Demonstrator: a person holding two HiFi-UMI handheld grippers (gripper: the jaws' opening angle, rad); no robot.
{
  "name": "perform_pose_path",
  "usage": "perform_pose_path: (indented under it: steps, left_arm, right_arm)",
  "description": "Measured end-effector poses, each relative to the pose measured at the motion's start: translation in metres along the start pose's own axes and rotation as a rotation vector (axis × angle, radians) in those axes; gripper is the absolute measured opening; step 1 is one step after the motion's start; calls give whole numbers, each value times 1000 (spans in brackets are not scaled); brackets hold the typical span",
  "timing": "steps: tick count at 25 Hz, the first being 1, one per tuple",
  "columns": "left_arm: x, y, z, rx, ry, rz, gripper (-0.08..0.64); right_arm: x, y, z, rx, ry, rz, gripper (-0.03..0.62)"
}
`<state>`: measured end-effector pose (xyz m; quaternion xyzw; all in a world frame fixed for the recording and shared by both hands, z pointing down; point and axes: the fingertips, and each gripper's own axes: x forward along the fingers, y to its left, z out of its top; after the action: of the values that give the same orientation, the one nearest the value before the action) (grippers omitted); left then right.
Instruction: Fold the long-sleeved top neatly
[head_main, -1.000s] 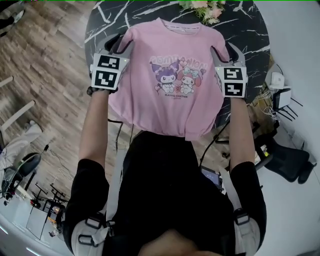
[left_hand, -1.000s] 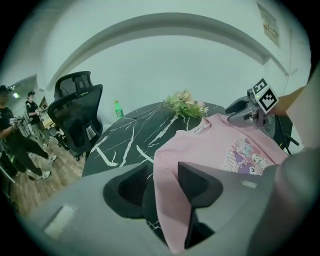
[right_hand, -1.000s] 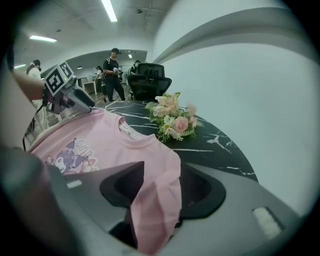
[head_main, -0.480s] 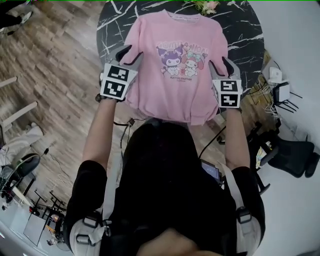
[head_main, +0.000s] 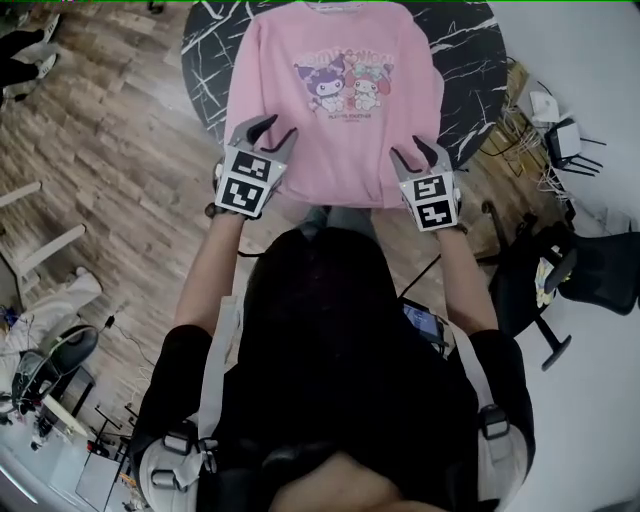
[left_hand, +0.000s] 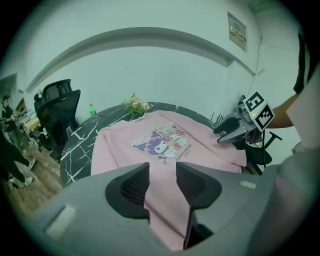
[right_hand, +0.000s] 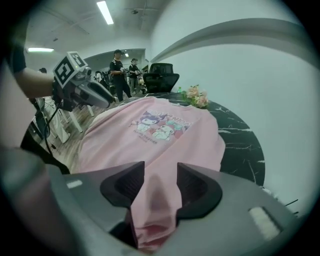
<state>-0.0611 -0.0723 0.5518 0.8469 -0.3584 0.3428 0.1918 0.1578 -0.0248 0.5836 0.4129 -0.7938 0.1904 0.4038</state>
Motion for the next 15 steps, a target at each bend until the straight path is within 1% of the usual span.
perform_pose_path:
  steps: [3, 7, 11, 15]
  left_arm:
    - [1, -28, -12, 8, 13, -49, 178]
    - [8, -61, -23, 37, 36, -113, 178]
    - [13, -88, -32, 64, 57, -165, 176]
    - [16, -101, -41, 76, 77, -186, 175]
  right_arm:
    - [-13, 34, -24, -21, 12, 48, 205]
    - [-24, 63, -51, -17, 35, 89, 215]
    - [-26, 75, -66, -4, 61, 105, 235]
    - [-22, 76, -76, -30, 81, 82, 238]
